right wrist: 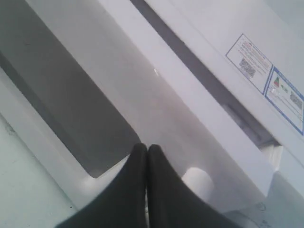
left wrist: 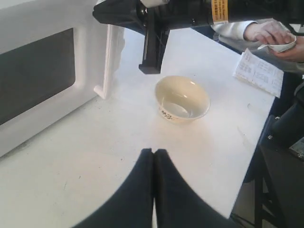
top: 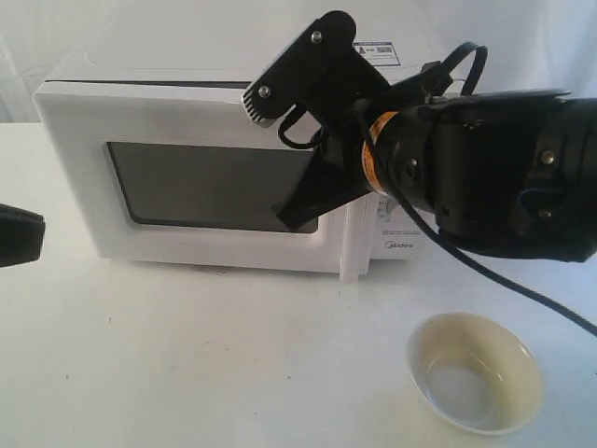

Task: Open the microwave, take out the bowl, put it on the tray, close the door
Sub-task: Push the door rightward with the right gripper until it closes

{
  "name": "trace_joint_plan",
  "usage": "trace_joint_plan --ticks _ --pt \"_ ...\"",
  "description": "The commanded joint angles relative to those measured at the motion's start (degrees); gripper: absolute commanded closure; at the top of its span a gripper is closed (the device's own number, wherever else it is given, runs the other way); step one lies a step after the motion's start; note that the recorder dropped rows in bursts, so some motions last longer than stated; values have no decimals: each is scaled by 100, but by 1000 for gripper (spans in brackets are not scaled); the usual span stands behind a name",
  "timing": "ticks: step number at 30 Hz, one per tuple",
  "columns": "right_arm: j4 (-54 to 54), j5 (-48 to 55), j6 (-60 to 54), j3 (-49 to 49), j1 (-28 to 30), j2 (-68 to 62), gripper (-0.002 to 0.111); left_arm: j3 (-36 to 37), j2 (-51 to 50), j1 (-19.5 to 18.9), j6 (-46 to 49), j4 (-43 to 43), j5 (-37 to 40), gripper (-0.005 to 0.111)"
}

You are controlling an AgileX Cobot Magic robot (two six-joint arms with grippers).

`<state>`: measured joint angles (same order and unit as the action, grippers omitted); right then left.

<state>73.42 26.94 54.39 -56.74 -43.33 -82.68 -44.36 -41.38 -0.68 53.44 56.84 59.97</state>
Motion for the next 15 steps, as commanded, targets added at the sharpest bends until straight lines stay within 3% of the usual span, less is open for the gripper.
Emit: trace_joint_plan --ticks 1,8,15 --pt "107 9 0 -181 172 -194 108 33 362 12 -349 -328 13 107" --pt "198 31 -13 -398 350 -446 108 33 800 12 -1263 -1276 3 107" --pt "257 -7 -13 -511 501 -607 108 33 1266 12 -1474 -1417 3 107"
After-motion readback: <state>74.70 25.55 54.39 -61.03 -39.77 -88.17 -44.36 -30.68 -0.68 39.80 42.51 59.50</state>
